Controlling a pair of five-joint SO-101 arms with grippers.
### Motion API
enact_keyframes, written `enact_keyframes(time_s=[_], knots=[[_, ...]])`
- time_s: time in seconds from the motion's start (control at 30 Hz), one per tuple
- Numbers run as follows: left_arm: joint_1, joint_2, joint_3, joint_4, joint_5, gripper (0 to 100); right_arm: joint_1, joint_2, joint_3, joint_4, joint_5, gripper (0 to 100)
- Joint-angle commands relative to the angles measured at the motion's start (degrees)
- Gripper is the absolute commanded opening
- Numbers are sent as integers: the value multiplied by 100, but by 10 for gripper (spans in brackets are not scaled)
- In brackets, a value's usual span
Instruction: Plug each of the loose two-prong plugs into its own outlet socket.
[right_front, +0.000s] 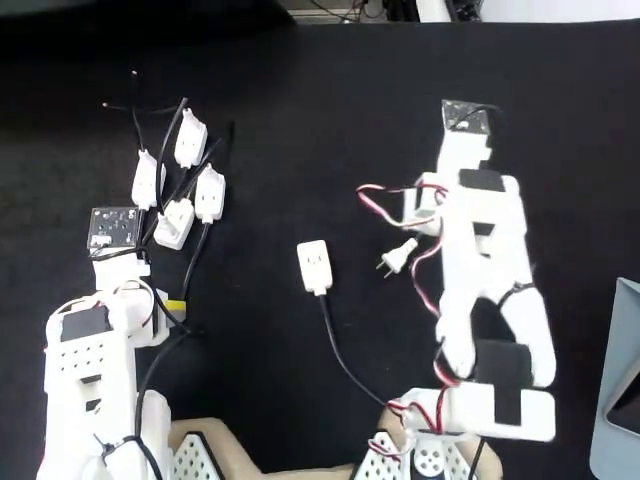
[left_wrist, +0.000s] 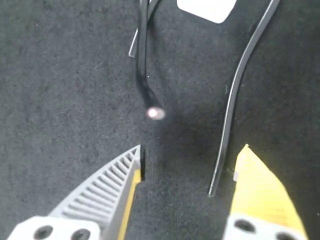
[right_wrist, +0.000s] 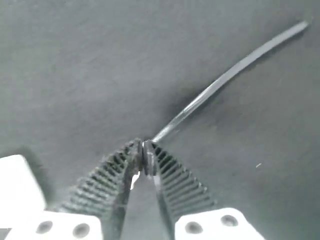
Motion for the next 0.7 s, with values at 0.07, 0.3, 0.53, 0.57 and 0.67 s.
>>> enact_keyframes(time_s=[0.07, 0.3, 0.53, 0.57, 0.67], knots=[[-4, -88, -40, -79, -9, 293, -466, -338, 22, 589, -1503, 122], [-13, -88, -40, -79, -9, 293, -571, -338, 295, 580, -1934, 193], [-22, -88, -40, -79, -9, 293, -554, -330, 804, 70, -2057, 193], [-22, -88, -40, -79, -9, 293, -563, -330, 875, 0, -2057, 193], [-22, -88, -40, -79, -9, 293, -563, -330, 998, -158, -2057, 193]])
